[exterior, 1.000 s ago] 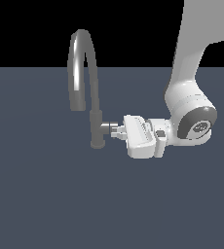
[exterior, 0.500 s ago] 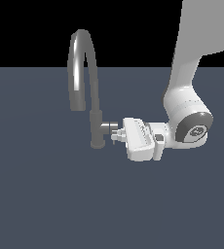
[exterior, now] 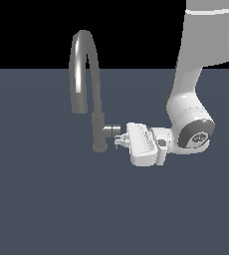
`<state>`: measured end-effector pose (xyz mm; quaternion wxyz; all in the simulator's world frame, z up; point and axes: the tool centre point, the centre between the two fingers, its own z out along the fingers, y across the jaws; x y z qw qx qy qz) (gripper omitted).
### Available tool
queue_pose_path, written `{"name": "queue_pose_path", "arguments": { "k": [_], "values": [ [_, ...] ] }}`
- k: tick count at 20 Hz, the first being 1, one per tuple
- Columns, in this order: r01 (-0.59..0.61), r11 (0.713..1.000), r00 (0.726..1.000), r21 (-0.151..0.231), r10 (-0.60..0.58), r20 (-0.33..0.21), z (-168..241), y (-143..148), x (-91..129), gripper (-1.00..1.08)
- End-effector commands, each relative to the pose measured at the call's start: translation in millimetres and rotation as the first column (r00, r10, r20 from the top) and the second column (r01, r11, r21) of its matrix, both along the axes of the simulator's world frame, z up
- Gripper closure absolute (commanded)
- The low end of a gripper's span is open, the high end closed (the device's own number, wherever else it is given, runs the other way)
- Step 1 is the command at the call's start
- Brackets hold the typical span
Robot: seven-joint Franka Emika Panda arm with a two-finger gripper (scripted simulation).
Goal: Turn on the faucet by rotating a designated handle.
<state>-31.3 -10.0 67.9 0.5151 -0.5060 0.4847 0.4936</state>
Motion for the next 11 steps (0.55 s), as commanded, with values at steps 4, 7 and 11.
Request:
{"name": "queue_pose_path", "arguments": {
  "k": [4, 7, 11],
  "values": [
    [0.005, 1.000, 1.000, -0.011, -0.006, -0.023, -24.5, 3.3, 8.3, 1.08],
    [0.007, 1.000, 0.999, -0.014, -0.008, -0.033, -34.8, 3.5, 12.2, 1.08],
    [0.009, 1.000, 0.999, -0.018, -0.010, -0.043, -44.9, 3.6, 15.9, 1.08]
  ]
}}
